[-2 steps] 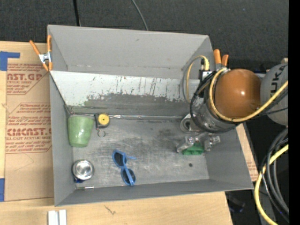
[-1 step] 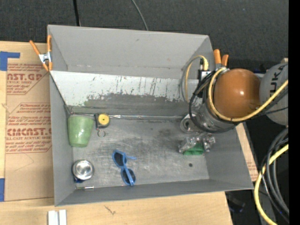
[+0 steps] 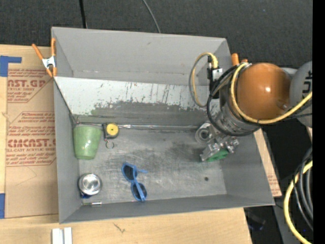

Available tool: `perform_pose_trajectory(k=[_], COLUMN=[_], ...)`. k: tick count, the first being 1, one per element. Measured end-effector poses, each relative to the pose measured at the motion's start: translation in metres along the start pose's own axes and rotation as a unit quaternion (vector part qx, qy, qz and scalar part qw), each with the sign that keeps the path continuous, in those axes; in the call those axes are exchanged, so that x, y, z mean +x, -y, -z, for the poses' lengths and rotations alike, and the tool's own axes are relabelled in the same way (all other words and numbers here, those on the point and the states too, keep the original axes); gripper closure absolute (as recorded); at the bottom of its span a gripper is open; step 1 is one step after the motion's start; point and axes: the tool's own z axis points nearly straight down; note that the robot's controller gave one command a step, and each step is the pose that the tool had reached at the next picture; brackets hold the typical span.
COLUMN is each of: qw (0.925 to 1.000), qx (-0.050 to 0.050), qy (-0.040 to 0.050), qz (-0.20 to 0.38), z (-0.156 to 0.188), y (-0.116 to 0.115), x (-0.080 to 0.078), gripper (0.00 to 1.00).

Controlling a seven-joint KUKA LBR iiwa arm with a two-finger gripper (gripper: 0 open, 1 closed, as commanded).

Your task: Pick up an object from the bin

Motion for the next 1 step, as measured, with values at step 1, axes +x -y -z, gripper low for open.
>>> perform_pose_trajectory(k=[1], qw=[1.0], qx=[0.003], qy=[-0.0011], qz=[-0.001], z=[0.0988], y=[0.0162], x=[-0.0224], gripper=[1.0])
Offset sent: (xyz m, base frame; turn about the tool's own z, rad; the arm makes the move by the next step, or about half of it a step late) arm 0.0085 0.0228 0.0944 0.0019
